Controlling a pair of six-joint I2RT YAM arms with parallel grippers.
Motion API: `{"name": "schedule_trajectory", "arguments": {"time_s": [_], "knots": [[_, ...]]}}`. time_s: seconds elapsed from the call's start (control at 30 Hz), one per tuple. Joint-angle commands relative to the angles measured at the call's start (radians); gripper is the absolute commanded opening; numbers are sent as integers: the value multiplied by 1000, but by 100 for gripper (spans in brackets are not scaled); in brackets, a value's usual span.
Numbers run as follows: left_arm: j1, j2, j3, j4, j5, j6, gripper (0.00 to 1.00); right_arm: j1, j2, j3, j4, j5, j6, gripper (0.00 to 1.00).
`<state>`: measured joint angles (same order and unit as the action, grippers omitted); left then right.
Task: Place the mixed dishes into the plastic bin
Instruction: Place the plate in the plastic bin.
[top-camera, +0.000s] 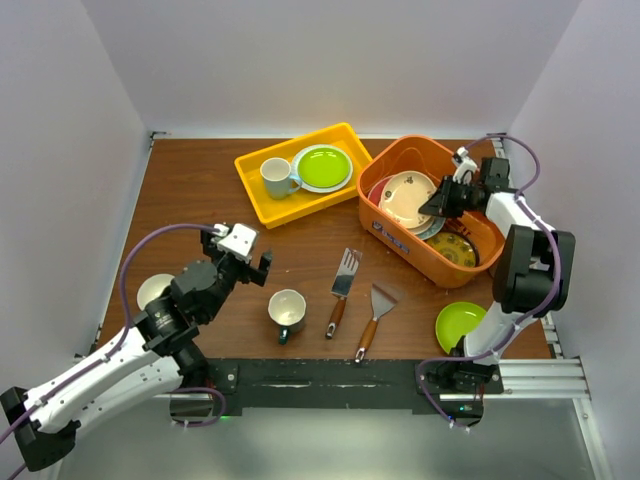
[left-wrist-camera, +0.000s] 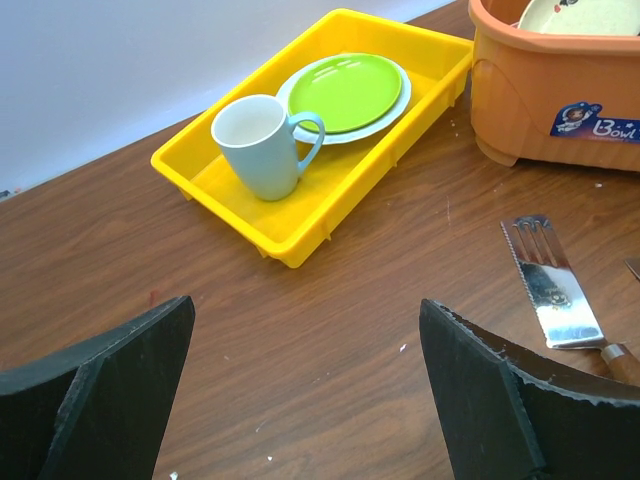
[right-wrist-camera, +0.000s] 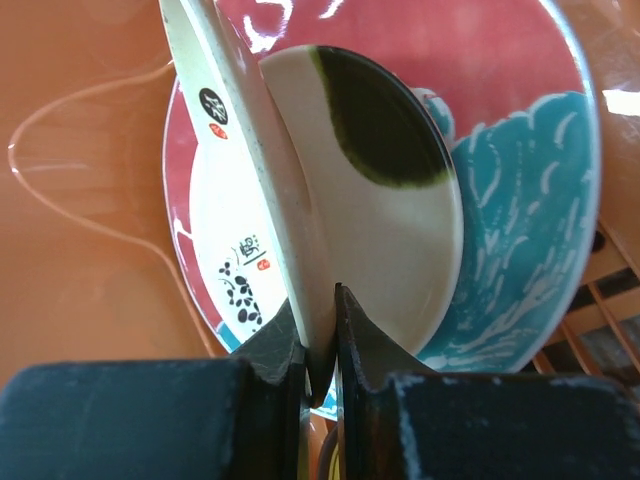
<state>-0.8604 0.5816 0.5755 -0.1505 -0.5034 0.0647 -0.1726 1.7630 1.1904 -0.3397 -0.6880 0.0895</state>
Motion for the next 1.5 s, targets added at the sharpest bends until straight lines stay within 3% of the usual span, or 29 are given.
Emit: {"name": "schedule_trajectory", "arguments": {"time_s": [0.0, 0.37, 0.8, 1.47], "knots": [[12, 3, -2, 48, 17, 11, 100, 12, 0, 0, 10, 33, -33, 14], [17, 0, -2, 48, 25, 9, 100, 13, -94, 5, -33, 107, -117, 51], [18, -5, -2, 46, 32, 9, 100, 10, -385, -47, -82, 173, -277, 89], [23, 1, -2, 45, 40, 7, 100, 2, -712, -244, 13, -126, -384, 99]]}}
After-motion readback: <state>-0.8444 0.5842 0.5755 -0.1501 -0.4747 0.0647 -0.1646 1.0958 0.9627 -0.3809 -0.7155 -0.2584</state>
